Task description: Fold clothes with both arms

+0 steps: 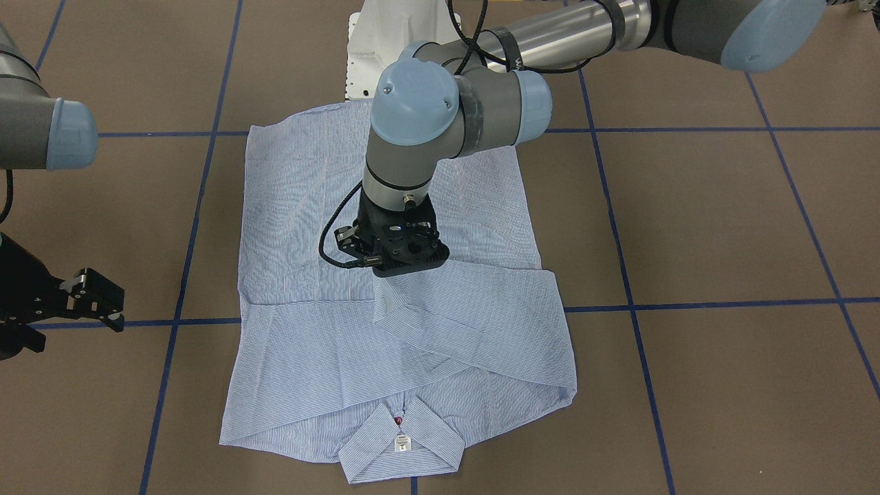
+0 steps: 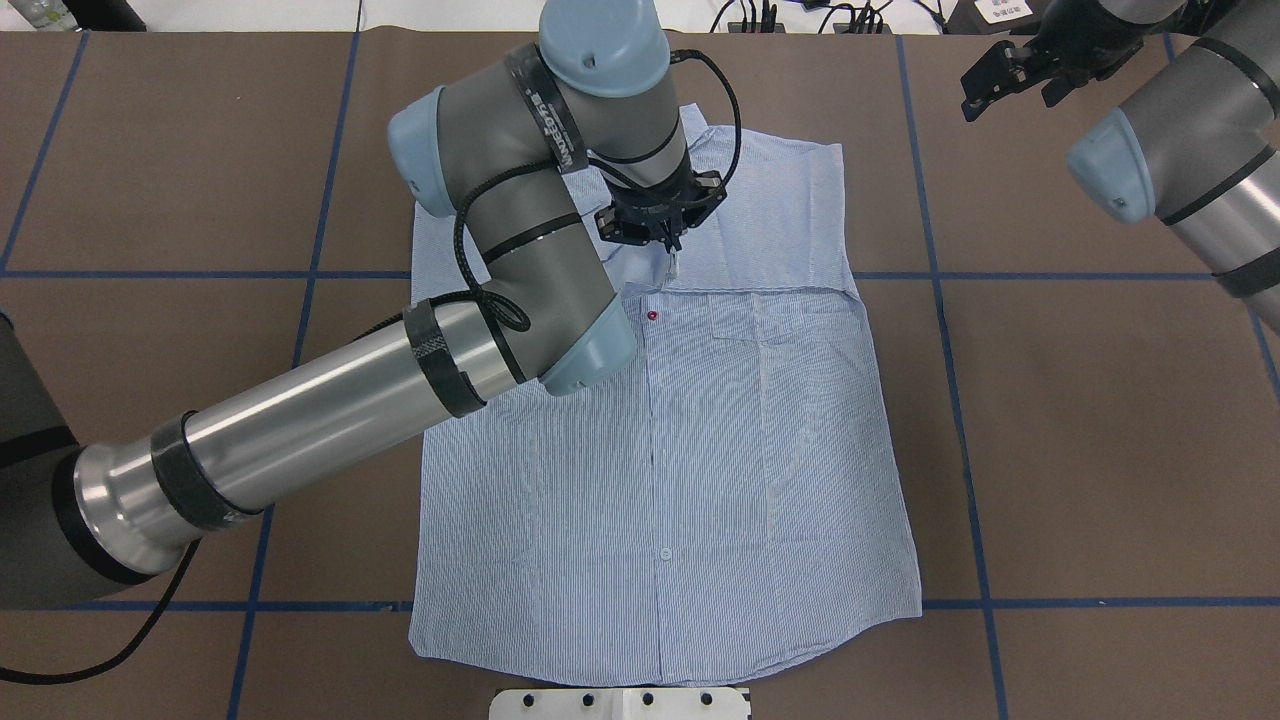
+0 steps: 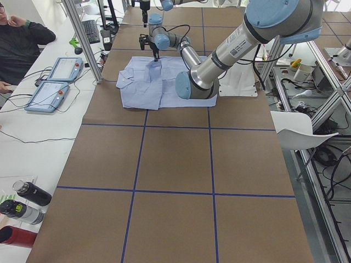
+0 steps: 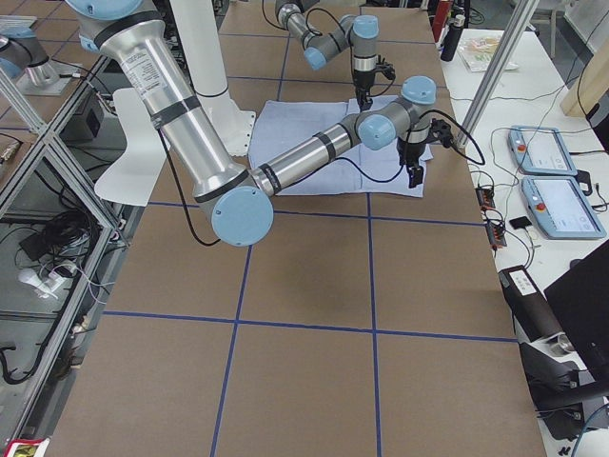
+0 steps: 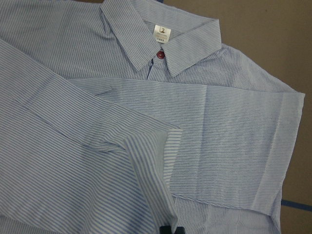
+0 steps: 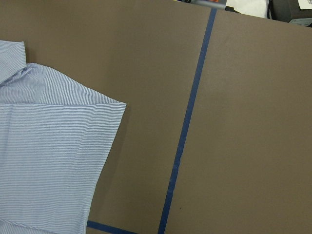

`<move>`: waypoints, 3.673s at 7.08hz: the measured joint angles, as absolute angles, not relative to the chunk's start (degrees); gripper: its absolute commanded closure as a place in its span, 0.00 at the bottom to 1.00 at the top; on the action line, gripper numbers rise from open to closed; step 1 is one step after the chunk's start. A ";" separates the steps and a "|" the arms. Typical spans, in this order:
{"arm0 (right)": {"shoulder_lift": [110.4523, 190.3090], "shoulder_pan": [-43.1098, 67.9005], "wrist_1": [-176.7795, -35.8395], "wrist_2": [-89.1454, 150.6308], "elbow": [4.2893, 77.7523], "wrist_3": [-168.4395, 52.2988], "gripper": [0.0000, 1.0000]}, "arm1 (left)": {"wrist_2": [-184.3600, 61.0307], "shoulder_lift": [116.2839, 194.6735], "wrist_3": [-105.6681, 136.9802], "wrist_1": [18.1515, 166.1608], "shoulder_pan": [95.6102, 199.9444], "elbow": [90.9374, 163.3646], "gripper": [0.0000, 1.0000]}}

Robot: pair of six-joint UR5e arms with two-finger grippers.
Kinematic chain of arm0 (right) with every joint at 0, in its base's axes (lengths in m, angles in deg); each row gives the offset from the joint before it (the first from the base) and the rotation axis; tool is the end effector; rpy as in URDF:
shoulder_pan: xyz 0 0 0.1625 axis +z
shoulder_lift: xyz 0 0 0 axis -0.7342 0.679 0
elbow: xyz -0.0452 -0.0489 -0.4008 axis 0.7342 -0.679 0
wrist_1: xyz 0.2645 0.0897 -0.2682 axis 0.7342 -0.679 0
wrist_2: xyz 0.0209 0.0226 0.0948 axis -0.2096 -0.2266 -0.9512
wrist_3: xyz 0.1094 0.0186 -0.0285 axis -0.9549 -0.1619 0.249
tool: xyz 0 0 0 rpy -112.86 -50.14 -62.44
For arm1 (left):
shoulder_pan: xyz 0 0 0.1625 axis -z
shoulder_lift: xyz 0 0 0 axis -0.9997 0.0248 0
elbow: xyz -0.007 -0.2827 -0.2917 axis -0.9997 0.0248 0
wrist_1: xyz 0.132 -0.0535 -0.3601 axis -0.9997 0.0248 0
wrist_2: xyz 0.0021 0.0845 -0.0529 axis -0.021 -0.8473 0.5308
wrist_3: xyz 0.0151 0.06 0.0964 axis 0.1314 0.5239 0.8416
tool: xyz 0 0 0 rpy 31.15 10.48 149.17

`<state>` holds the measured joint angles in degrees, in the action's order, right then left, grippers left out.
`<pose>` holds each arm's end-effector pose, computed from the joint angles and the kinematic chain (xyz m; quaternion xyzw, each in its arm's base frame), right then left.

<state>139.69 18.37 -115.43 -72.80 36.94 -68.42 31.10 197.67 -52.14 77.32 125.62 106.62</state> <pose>-0.2127 -0.6264 0.3519 0.1194 -0.3901 -0.0718 0.9102 0.5630 -0.5329 0.0918 -0.0066 0.4795 -0.1307 0.8677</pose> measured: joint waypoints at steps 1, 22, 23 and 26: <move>139.70 18.27 -115.43 -72.80 36.93 -68.58 0.00 | 30.53 197.83 -52.32 80.45 124.20 104.70 1.00; 177.17 -27.58 -96.67 -37.96 73.75 -123.33 0.00 | 20.26 151.59 -49.16 78.25 109.66 155.66 0.00; 177.80 -28.24 -95.96 -37.52 73.77 -123.83 0.00 | 17.20 148.33 -52.76 81.43 106.02 156.28 0.00; 178.30 -28.61 -95.67 -37.22 73.79 -124.09 0.00 | 11.19 143.47 -61.53 85.71 96.67 156.13 0.07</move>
